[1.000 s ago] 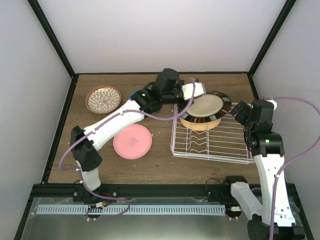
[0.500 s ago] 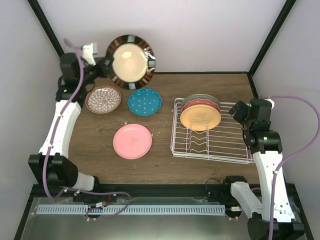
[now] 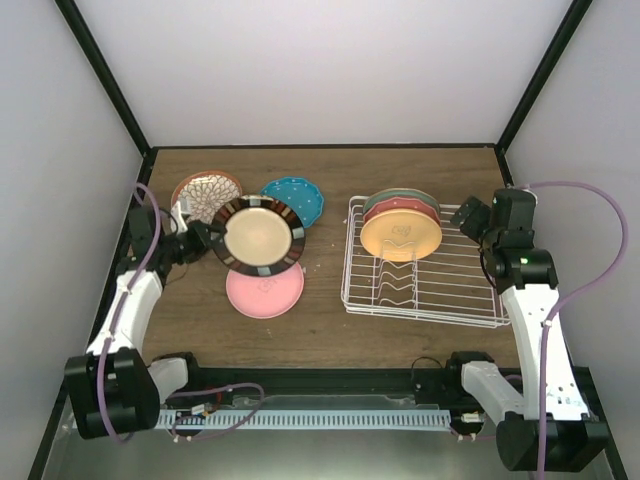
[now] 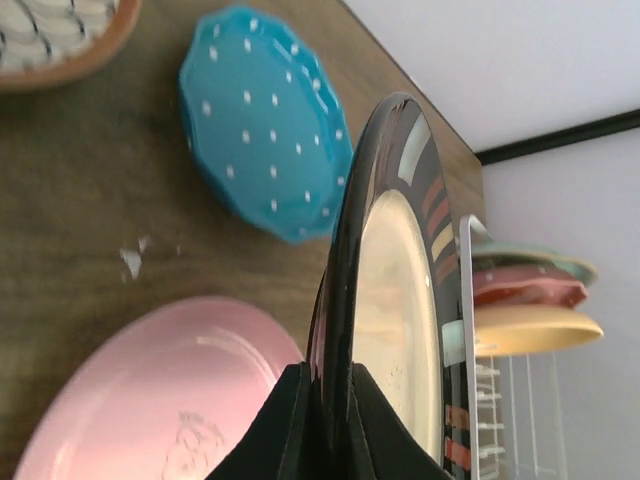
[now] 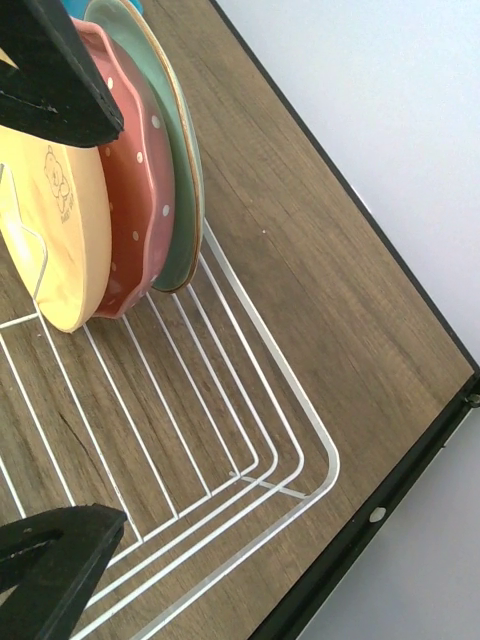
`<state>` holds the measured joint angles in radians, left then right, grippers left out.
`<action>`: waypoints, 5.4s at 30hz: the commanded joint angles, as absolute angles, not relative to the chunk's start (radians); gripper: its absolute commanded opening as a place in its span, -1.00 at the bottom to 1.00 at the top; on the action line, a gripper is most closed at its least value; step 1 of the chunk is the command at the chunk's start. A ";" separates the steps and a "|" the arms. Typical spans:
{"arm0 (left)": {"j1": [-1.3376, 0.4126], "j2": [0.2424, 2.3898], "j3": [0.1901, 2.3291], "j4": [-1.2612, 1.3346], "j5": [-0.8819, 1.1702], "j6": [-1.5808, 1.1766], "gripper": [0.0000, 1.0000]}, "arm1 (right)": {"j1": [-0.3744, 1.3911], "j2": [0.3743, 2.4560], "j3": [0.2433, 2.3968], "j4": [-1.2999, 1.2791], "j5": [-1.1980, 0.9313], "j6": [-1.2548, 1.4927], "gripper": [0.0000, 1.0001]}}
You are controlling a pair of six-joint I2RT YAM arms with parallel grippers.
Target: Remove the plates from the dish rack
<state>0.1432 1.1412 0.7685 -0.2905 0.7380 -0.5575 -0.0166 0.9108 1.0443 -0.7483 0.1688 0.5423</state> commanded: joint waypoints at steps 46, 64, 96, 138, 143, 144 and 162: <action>0.129 1.149 0.476 -0.224 0.749 -0.487 0.97 | -0.021 0.882 1.022 -0.777 0.165 0.564 1.00; 0.128 1.354 0.774 -0.369 0.563 -0.418 1.00 | -0.021 0.880 1.023 -0.765 0.169 0.559 1.00; -0.671 1.856 1.889 -0.432 0.490 0.447 0.60 | -0.021 0.830 1.045 -0.792 0.180 0.588 1.00; -0.914 2.087 1.766 -0.187 0.133 0.772 -0.91 | -0.021 0.810 1.045 -0.817 0.228 0.577 1.00; -0.917 2.065 1.768 -0.171 0.118 0.759 -0.92 | -0.021 0.810 1.042 -0.814 0.221 0.578 1.00; -0.919 2.058 1.768 -0.163 0.112 0.758 -0.92 | -0.021 0.809 1.042 -0.815 0.221 0.578 1.00; -0.980 1.808 1.718 0.031 -0.048 0.991 -0.92 | -0.021 0.807 1.007 -0.788 0.180 0.597 1.00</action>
<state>-0.9539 1.8847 1.7466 -0.0540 -0.0074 0.9287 -0.0166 0.8150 1.0122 -0.8059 0.1932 0.5831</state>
